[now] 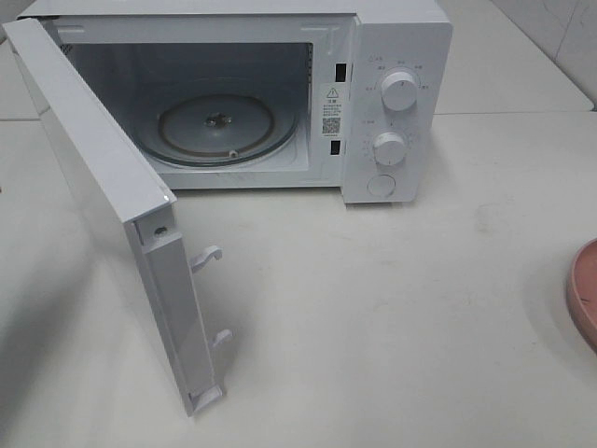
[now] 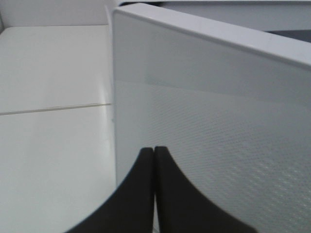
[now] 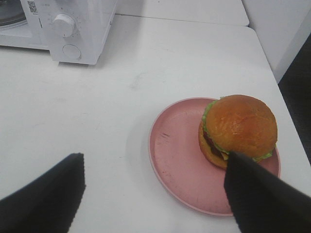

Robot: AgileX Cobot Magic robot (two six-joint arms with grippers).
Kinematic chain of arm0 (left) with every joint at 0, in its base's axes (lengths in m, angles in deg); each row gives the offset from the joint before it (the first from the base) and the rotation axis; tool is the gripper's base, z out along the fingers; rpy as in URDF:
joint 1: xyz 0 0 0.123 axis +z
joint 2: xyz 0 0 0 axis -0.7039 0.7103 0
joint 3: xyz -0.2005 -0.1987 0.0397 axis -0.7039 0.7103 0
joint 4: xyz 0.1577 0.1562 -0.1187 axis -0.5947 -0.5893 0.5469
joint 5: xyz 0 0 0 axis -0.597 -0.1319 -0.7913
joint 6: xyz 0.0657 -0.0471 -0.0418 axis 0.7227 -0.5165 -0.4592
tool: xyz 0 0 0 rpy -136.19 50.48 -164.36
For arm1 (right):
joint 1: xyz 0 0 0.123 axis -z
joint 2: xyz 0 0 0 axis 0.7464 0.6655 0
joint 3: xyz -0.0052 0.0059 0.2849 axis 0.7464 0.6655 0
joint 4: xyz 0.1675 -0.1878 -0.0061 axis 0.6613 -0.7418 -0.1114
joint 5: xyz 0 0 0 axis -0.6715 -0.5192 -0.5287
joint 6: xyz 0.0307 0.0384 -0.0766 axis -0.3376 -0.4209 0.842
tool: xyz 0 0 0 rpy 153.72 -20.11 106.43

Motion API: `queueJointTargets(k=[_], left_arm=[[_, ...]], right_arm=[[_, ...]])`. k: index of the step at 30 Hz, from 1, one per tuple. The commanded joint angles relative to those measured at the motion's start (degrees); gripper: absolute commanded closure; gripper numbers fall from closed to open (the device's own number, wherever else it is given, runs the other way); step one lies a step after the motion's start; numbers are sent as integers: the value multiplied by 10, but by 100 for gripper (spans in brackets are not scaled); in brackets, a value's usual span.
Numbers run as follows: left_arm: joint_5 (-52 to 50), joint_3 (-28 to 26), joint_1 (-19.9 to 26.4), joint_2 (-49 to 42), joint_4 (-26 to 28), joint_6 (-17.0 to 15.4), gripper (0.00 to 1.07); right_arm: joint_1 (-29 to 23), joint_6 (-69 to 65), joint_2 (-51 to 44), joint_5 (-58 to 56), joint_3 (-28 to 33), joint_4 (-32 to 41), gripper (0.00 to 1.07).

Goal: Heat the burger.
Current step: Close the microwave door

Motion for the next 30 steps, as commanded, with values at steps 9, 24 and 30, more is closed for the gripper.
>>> queueJointTargets(k=[9, 24, 30], left_arm=[[-75, -12, -129, 103, 134, 36, 107], [-83, -103, -276, 195, 288, 90, 107], [-74, -142, -313, 212, 358, 113, 107]], right_arm=[[3, -2, -18, 6, 1, -4, 31], [3, -3, -18, 6, 1, -4, 31], [3, -3, -18, 6, 1, -4, 31]])
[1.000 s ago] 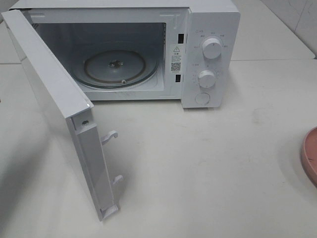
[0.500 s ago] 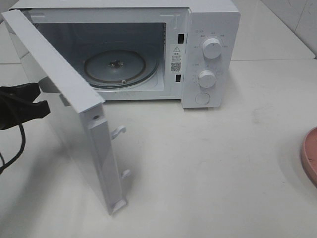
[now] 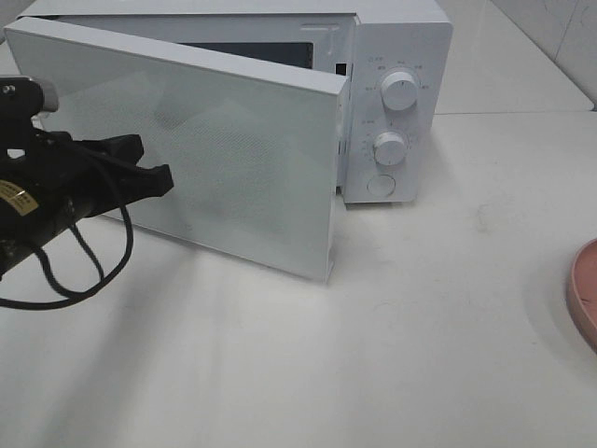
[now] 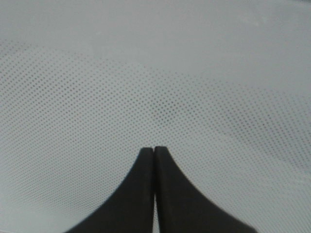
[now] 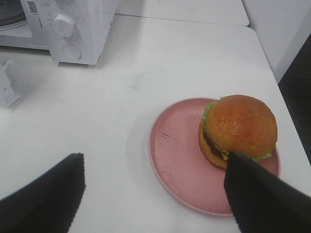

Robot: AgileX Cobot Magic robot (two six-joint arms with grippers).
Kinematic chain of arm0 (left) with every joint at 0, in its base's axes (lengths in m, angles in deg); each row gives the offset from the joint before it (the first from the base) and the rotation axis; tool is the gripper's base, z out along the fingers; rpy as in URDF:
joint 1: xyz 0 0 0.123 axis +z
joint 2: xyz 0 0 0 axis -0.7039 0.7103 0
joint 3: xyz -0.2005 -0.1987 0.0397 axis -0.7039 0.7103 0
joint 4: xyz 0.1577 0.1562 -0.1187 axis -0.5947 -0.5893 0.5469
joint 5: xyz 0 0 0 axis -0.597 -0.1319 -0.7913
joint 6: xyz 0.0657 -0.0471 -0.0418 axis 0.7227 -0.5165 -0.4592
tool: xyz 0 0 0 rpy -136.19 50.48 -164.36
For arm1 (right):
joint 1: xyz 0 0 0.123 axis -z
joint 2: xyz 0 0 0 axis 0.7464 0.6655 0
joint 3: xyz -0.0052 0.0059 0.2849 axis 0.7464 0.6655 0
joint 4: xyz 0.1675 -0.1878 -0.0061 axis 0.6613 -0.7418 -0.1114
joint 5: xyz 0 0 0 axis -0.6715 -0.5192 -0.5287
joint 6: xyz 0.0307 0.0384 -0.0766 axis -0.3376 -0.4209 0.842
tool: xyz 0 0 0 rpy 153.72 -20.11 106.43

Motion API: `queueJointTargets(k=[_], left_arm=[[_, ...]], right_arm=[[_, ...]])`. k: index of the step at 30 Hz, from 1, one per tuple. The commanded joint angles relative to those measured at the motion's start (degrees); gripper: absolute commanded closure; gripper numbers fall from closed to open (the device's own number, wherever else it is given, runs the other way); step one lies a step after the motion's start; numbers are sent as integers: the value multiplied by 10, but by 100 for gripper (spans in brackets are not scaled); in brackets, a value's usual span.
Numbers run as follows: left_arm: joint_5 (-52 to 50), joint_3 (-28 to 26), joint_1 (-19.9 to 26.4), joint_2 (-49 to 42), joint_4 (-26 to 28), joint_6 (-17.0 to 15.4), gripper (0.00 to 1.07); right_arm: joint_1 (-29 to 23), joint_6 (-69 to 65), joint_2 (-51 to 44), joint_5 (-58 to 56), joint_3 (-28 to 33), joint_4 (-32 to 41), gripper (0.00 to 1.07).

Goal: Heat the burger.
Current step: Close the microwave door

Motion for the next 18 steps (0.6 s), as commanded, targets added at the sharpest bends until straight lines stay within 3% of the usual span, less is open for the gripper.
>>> queueJointTargets(k=[1, 8, 18], left_arm=[[7, -33, -26, 9, 55, 21, 107], [54, -119, -60, 28, 129, 88, 107], [99, -218, -78, 74, 175, 116, 107]], right_arm=[[3, -3, -18, 6, 1, -3, 31], [3, -3, -18, 6, 1, -3, 31], [3, -5, -18, 6, 1, -3, 31]])
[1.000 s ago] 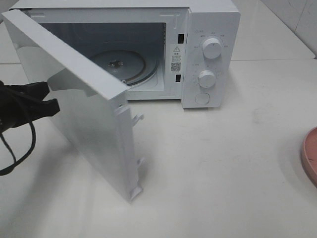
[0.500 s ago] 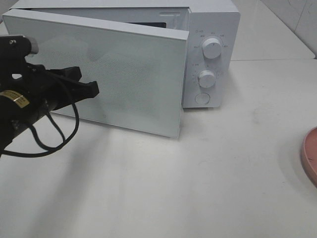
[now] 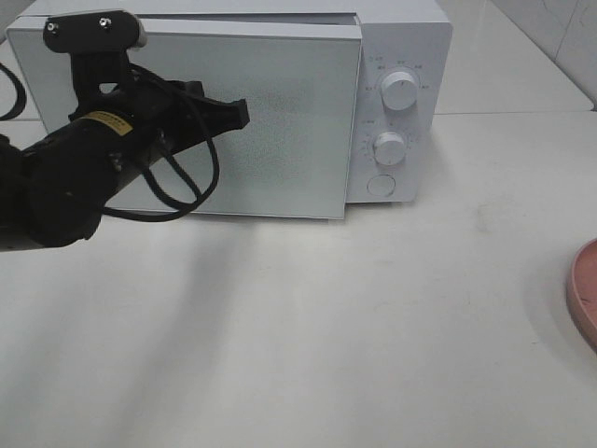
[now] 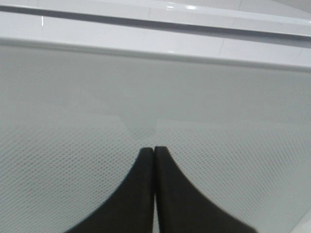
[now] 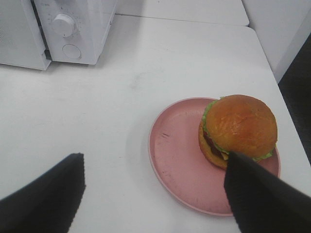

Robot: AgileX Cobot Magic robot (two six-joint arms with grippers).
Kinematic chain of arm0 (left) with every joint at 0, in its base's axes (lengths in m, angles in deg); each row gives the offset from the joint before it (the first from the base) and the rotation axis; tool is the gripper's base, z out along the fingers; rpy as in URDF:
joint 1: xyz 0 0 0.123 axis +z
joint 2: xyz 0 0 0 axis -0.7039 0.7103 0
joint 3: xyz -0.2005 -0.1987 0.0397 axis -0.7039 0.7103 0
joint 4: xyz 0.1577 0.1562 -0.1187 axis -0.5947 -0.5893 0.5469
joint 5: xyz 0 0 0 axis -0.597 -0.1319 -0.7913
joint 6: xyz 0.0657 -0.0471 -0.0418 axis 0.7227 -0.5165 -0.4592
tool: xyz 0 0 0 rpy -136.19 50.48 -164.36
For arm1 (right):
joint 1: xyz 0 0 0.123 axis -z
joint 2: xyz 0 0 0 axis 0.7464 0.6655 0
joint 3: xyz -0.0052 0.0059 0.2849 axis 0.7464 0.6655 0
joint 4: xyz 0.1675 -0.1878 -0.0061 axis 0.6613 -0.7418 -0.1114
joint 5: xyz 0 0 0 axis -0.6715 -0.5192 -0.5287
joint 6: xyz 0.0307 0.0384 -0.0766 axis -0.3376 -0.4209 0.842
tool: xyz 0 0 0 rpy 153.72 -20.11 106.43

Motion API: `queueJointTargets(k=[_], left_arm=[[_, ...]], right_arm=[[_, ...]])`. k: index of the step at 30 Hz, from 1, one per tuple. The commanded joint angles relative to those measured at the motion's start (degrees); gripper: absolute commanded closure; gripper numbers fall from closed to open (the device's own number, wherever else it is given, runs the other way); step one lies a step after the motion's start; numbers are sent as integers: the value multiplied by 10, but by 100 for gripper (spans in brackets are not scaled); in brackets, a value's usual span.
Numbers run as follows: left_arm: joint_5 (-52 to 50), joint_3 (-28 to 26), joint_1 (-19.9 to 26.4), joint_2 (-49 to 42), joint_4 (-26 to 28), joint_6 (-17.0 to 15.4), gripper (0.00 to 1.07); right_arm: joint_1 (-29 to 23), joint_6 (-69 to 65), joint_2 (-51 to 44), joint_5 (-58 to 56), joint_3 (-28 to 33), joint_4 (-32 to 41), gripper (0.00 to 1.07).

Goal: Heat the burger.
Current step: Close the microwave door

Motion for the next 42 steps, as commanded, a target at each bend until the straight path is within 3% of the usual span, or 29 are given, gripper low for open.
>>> queueJointTargets(k=[1, 14, 19, 21, 32, 34, 42], left_arm=[[22, -34, -6, 13, 21, 6, 107], [42, -108, -6, 63, 38, 9, 107], [39, -131, -6, 77, 73, 49, 107], [45, -160, -6, 90, 99, 92, 107], [72, -179, -6, 87, 97, 107, 107], [180, -179, -9, 69, 95, 113, 107], [357, -179, -9, 29, 94, 129, 107]], right_arm=[[3, -5, -18, 6, 1, -3, 31], [3, -5, -18, 6, 1, -3, 31], [3, -5, -18, 6, 1, -3, 31], [3, -5, -18, 6, 1, -3, 31], [3, -5, -18, 6, 1, -3, 31], [3, -5, -18, 6, 1, -3, 31], [3, -5, -18, 6, 1, -3, 31]])
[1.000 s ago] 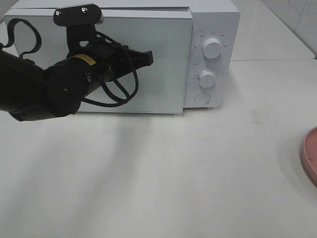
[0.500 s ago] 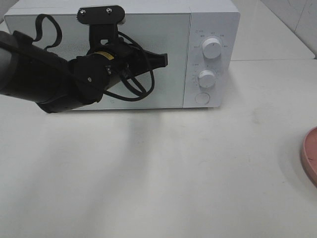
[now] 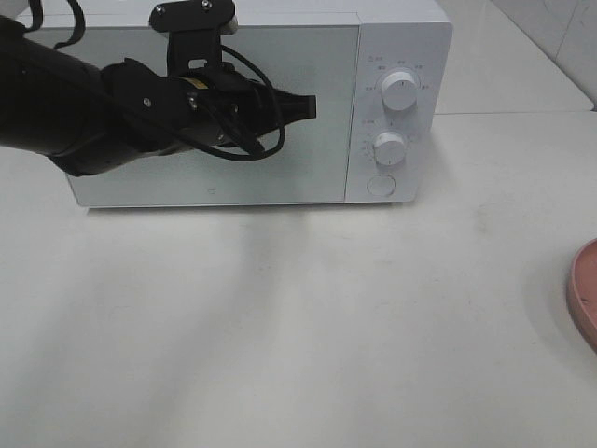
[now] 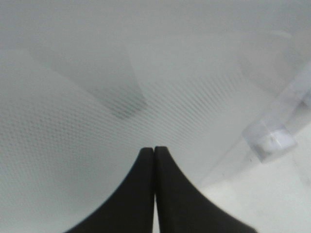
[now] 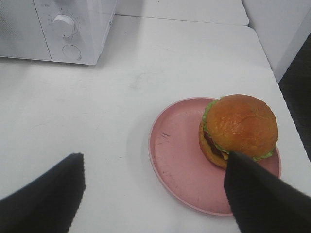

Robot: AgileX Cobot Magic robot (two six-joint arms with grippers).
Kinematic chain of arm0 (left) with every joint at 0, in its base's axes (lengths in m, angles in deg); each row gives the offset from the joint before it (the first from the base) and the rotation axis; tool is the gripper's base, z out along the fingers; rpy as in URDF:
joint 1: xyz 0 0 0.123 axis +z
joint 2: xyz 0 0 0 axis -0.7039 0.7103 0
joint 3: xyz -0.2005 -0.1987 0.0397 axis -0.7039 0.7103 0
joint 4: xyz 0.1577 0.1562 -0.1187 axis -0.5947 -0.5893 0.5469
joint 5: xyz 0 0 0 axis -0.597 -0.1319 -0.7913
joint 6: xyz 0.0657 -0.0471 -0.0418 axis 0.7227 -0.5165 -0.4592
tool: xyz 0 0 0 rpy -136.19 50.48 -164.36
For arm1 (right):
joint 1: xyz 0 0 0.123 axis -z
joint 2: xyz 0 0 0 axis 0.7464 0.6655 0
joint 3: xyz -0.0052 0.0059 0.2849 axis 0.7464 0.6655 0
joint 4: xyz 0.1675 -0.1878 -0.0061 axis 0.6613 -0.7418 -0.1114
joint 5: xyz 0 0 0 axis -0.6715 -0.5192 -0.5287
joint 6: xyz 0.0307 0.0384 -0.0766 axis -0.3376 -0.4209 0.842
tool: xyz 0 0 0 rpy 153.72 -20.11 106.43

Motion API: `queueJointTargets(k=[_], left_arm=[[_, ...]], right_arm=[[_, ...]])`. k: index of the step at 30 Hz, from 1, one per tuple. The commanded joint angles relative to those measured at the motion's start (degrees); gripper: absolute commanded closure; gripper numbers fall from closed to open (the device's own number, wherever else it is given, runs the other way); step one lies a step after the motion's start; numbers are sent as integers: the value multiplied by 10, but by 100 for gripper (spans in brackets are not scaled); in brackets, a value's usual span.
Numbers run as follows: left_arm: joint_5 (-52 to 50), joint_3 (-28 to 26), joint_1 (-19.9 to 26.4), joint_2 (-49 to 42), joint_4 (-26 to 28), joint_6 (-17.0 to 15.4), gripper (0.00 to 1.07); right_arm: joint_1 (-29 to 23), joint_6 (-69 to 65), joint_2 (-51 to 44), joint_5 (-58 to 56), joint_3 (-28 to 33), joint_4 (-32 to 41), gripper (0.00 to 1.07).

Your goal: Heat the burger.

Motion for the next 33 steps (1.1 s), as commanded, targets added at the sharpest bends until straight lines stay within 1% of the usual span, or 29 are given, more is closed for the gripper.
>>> queueJointTargets(k=[1, 2, 4, 5, 6, 7, 8, 9, 10, 11, 12, 13, 14, 15, 16, 17, 18, 19, 21, 22, 23, 24, 25, 27, 28, 30, 31, 32, 33], left_arm=[[90, -6, -1, -27, 2, 18, 107], [90, -6, -1, -27, 2, 18, 107], [153, -6, -1, -42, 1, 20, 107], [153, -6, -1, -42, 1, 20, 107], [203, -6, 3, -50, 1, 20, 100], [223, -6, 4, -54, 1, 20, 95], [223, -6, 4, -54, 1, 20, 95], [274, -6, 4, -59, -5, 20, 75], [274, -6, 4, -59, -5, 20, 75], [292, -6, 4, -60, -10, 20, 64], [337, -6, 4, -65, -27, 16, 34], [337, -6, 4, -65, -27, 16, 34], [382, -6, 4, -73, -46, 16, 10], [407, -6, 4, -76, -64, 16, 4], [407, -6, 4, -76, -64, 16, 4], [458, -6, 4, -89, -103, 16, 6], [479, -6, 4, -95, -117, 16, 6], [479, -6, 4, -95, -117, 16, 6], [539, -6, 4, -115, -158, 14, 7], [539, -6, 4, -115, -158, 14, 7], [581, -6, 4, -129, -180, 2, 7], [581, -6, 4, -129, -180, 2, 7], [598, -6, 4, -136, -191, -10, 7], [640, -6, 4, -164, -243, -76, 7], [640, -6, 4, -164, -243, -76, 7], [662, -6, 4, -178, -273, -104, 7], [662, -6, 4, -178, -273, -104, 7], [682, -6, 4, -190, -309, -136, 7], [693, -6, 4, -197, -328, -151, 7]], right_arm=[[3, -1, -18, 6, 1, -3, 31], [3, -1, -18, 6, 1, -3, 31], [3, -1, -18, 6, 1, -3, 31], [3, -1, -18, 6, 1, -3, 31], [3, -1, -18, 6, 1, -3, 31], [3, -1, -18, 6, 1, -3, 31], [3, -1, -18, 6, 1, -3, 31], [3, -1, -18, 6, 1, -3, 31], [3, -1, -18, 6, 1, -3, 31], [3, -1, -18, 6, 1, -3, 31], [3, -1, -18, 6, 1, -3, 31], [3, -1, -18, 6, 1, -3, 31], [3, -1, -18, 6, 1, -3, 31], [3, -1, -18, 6, 1, -3, 31], [3, -1, -18, 6, 1, -3, 31], [3, -1, -18, 6, 1, -3, 31], [3, -1, -18, 6, 1, -3, 31], [3, -1, -18, 6, 1, -3, 31], [3, -1, -18, 6, 1, -3, 31], [3, -1, -18, 6, 1, -3, 31], [3, -1, -18, 6, 1, -3, 31], [3, -1, -18, 6, 1, -3, 31], [3, -1, -18, 6, 1, -3, 31], [3, -1, -18, 6, 1, -3, 31], [3, -1, -18, 6, 1, -3, 31], [3, -1, -18, 6, 1, -3, 31], [3, -1, -18, 6, 1, -3, 31], [3, -1, -18, 6, 1, -3, 31], [3, -1, -18, 6, 1, -3, 31]])
